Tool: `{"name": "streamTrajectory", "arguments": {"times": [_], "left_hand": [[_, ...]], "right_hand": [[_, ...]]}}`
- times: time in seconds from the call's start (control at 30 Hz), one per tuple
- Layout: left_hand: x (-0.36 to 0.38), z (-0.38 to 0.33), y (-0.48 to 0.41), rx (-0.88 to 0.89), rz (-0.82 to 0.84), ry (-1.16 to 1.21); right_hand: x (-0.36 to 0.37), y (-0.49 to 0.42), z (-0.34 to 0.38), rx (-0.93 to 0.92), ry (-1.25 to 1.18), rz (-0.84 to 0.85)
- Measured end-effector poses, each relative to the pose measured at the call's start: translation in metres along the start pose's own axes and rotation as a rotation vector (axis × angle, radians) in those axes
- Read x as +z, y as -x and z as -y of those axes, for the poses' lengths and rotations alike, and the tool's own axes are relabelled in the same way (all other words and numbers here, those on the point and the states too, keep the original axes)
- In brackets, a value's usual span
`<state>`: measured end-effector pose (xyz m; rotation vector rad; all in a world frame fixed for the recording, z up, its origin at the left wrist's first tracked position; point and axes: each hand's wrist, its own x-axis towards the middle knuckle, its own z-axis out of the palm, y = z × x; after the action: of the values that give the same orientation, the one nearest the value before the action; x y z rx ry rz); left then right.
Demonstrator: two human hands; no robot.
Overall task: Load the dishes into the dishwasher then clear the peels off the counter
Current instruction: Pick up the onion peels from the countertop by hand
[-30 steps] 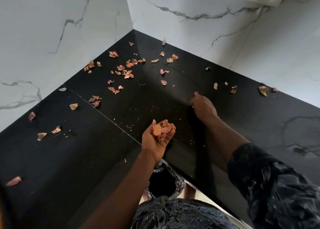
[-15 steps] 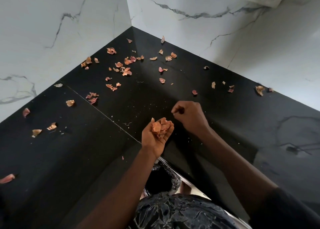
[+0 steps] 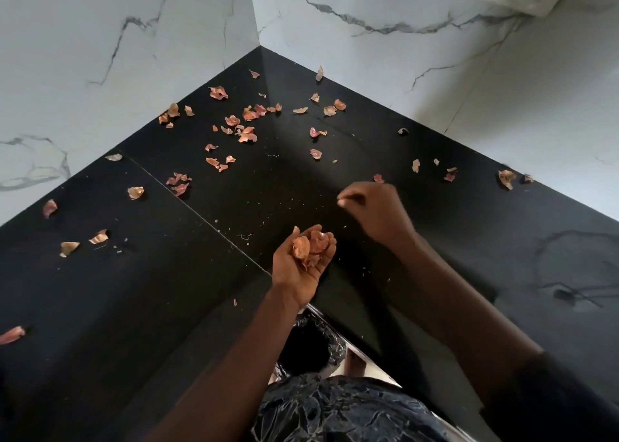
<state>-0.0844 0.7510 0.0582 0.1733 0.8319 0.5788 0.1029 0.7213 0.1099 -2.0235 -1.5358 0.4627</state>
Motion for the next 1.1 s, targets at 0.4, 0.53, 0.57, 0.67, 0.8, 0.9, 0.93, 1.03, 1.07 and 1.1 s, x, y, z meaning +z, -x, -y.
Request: {"name": "streamTrajectory", "arguments": {"times": [0.4, 0.53, 0.57, 0.67, 0.8, 0.9, 0.93, 1.03, 1.07, 1.1], "left_hand": [[-0.01, -0.002, 0.005, 0.033, -0.02, -0.022], [-0.009, -0.002, 0.003, 0.029, -0.025, -0.024], [-0.008, -0.002, 0.002, 0.027, -0.025, -0.024], [-0.005, 0.0, 0.0, 0.018, -0.033, -0.032], [-0.001, 0.003, 0.0, 0.013, -0.023, -0.054], [0.002, 0.004, 0.002, 0.03, -0.007, -0.082], [0.003, 0.003, 0.003, 0.03, -0.002, -0.089], [0.005, 0.003, 0.004, 0.032, 0.0, -0.082], [0.005, 0.003, 0.004, 0.034, -0.003, -0.063], [0.005, 0.003, 0.004, 0.035, 0.001, -0.037]], "right_hand": [[0.018, -0.036, -0.096, 0.152, 0.48, 0.1], [0.023, -0.01, -0.085, 0.12, 0.35, 0.037], [0.025, -0.005, -0.077, 0.129, 0.282, 0.006], [0.025, 0.008, -0.041, 0.095, 0.111, -0.061], [0.027, 0.029, 0.022, -0.052, -0.04, -0.069], [0.032, 0.043, 0.049, -0.085, -0.021, -0.01], [0.032, 0.046, 0.053, -0.087, -0.007, 0.007], [0.023, 0.046, 0.052, -0.094, -0.023, 0.013], [0.016, 0.042, 0.047, -0.09, -0.059, 0.02], [0.008, 0.036, 0.039, -0.082, -0.08, 0.015]]}}
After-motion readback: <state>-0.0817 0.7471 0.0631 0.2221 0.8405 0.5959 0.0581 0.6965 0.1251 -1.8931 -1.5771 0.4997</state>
